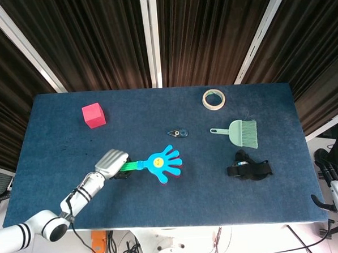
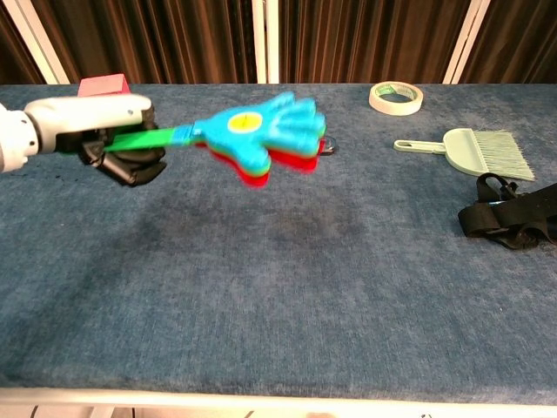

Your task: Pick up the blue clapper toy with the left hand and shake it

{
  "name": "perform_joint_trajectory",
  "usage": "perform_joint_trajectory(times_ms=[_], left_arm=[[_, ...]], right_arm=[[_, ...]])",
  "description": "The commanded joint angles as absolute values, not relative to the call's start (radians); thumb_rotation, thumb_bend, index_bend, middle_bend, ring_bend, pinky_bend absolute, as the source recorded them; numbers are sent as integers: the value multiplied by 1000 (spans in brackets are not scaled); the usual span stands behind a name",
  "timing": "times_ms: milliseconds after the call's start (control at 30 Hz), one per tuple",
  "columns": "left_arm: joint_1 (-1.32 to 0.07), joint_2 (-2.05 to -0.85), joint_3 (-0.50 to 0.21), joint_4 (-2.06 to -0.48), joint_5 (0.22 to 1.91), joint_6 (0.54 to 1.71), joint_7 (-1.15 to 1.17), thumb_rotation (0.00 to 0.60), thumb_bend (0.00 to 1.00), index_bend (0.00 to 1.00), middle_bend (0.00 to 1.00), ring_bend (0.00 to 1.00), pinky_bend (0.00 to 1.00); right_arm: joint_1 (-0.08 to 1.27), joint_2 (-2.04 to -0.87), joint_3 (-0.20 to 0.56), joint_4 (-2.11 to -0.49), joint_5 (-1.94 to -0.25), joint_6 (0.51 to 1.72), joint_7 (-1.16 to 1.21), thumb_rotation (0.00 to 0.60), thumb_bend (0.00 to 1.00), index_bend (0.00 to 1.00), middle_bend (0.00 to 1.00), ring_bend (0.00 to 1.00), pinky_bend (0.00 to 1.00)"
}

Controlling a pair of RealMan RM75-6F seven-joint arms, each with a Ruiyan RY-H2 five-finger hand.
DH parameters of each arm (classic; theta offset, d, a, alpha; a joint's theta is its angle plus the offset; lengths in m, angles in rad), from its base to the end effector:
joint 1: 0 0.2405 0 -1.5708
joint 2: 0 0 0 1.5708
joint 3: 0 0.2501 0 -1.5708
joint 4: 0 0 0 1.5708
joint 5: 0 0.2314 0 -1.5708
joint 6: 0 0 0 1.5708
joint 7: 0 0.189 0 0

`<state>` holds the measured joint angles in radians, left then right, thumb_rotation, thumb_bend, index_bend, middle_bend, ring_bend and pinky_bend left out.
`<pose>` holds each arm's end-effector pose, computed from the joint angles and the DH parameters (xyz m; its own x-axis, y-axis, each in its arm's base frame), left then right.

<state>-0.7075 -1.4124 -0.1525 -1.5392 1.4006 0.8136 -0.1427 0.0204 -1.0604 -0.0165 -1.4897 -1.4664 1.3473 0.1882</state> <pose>-0.1314 0.3604 -0.0459 0.2666 0.4668 0.8432 0.8976 -0.4389 -0.0409 -0.3843 -0.1867 0.1439 0.3635 -0.2057 0.9086 -0.9108 0.1267 0.3930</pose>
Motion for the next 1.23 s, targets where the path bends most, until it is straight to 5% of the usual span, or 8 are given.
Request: perform_joint_trajectory(times_ms=[33, 133, 200, 300, 367, 433, 833, 1233], left_arm=[[-702, -1484, -179, -1494, 1433, 915, -160, 600, 519, 1000, 1000, 1000, 1000], [-717, -1501, -194, -1491, 1428, 929, -145, 492, 482, 1000, 1000, 1000, 1000], [-733, -1482, -191, -1512, 1400, 890, -98, 321, 450, 962, 996, 987, 996], [-769, -1415, -163, -1566, 1309, 758, 6, 103, 348, 420, 588, 549, 609], [-780, -1390, -157, -1596, 1233, 719, 61, 192, 232, 52, 138, 108, 204], [-775, -1384, -159, -1620, 1167, 738, 100, 358, 157, 0, 2, 2, 75], [-626, -1263, -89, -1694, 1249, 1042, 210, 592, 92, 0, 0, 0, 0], [-320, -1173, 44, -1617, 1455, 1455, 61, 600, 170, 0, 0, 0, 0]], right_arm=[[20, -1061, -17, -1488, -1466, 1346, 189, 600, 214, 0, 32, 0, 0], [20, -1059, -15, -1487, -1463, 1348, 190, 600, 214, 0, 33, 0, 0], [19, -1059, -14, -1486, -1462, 1348, 193, 600, 213, 0, 33, 0, 0], [19, -1060, -15, -1482, -1461, 1346, 197, 600, 213, 0, 33, 0, 0], [19, -1060, -16, -1480, -1461, 1345, 201, 600, 213, 0, 32, 0, 0], [18, -1060, -16, -1476, -1461, 1345, 205, 600, 213, 0, 32, 0, 0], [14, -1055, -11, -1483, -1458, 1355, 201, 600, 214, 0, 32, 0, 0], [2, -1062, -3, -1545, -1493, 1425, 147, 600, 214, 0, 5, 0, 0]])
